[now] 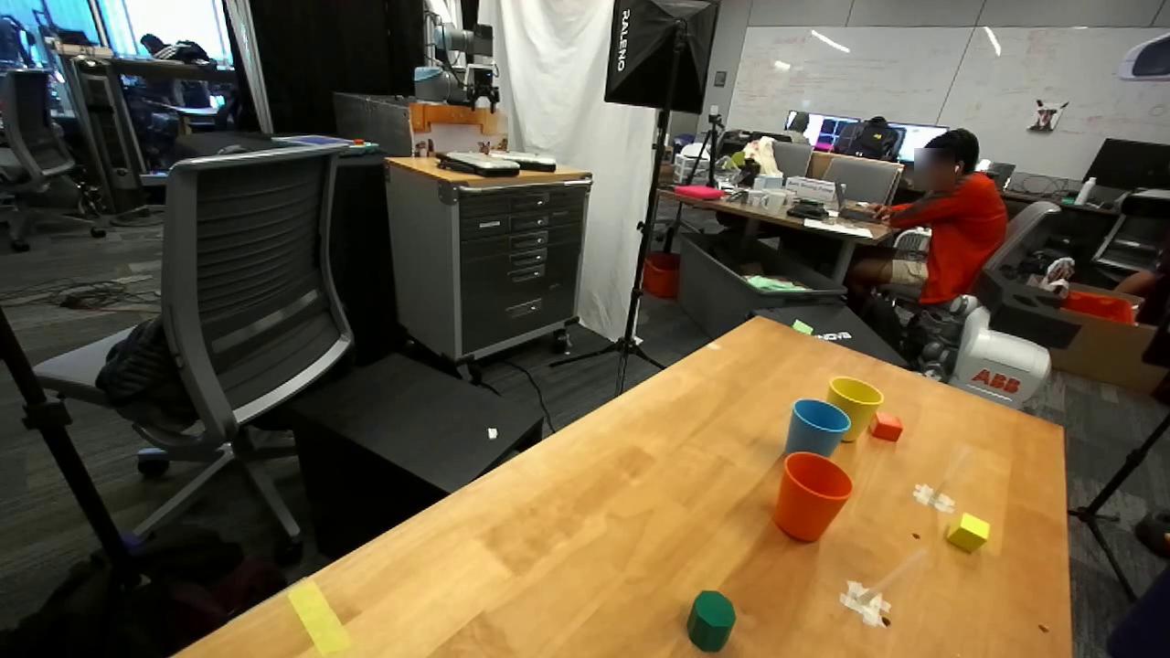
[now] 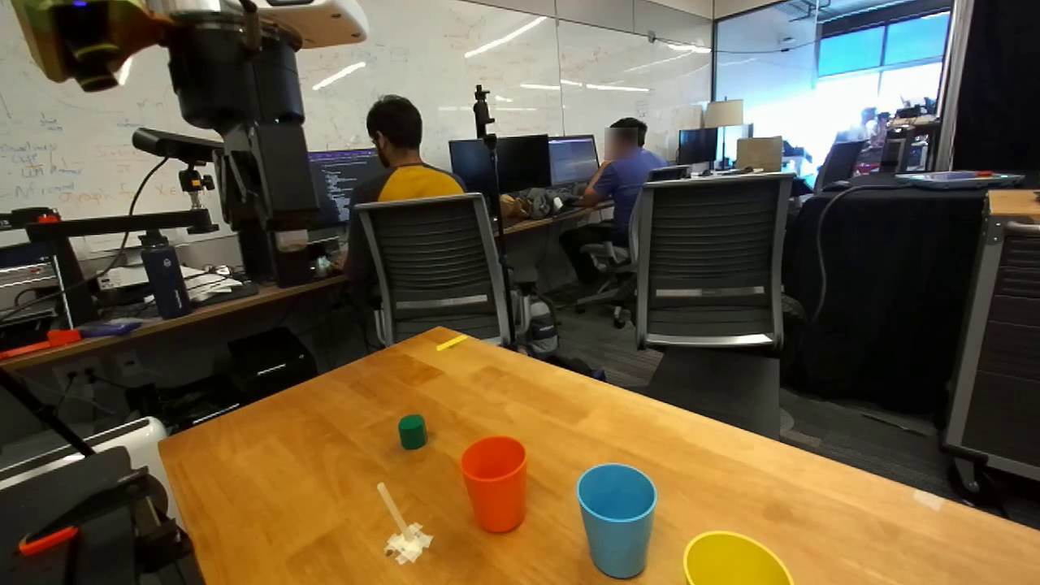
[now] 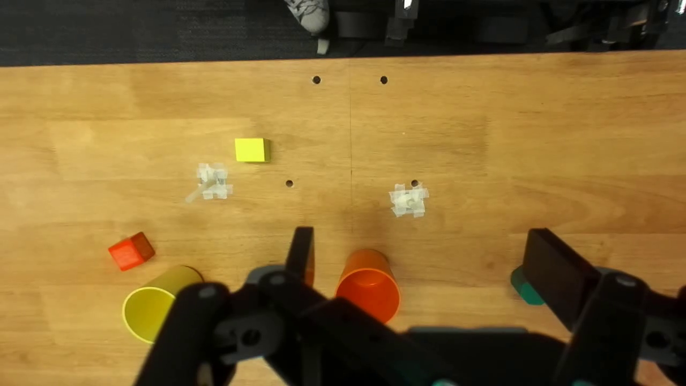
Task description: Stack the cups together
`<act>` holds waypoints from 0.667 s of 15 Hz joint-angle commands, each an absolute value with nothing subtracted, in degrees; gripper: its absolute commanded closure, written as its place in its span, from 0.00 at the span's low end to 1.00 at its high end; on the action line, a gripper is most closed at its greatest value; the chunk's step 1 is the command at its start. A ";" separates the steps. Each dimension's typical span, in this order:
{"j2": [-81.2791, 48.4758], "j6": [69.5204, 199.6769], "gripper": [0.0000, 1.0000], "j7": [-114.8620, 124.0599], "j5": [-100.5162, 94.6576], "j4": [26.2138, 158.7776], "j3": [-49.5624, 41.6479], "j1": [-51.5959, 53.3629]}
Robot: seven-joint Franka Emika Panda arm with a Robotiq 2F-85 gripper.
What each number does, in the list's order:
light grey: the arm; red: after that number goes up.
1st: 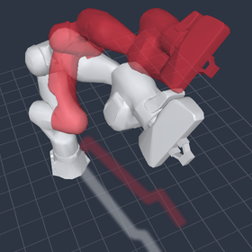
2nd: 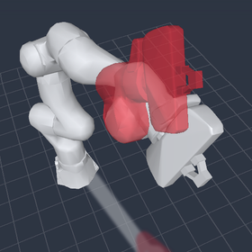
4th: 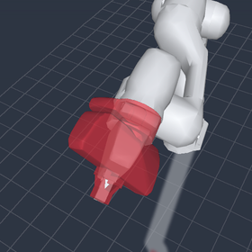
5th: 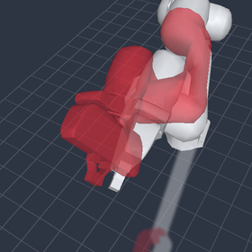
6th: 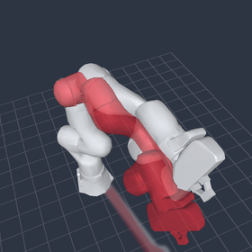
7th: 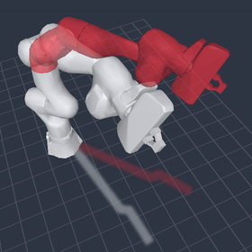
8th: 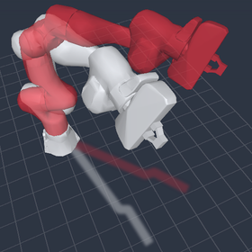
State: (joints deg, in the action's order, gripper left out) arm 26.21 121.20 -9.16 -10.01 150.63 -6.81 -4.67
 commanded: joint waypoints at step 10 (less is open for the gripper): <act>22.59 122.99 0.00 -6.99 -7.71 147.79 -6.63 -4.59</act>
State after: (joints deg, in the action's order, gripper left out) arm 26.15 121.20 -9.15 -10.01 150.63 -6.81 -4.67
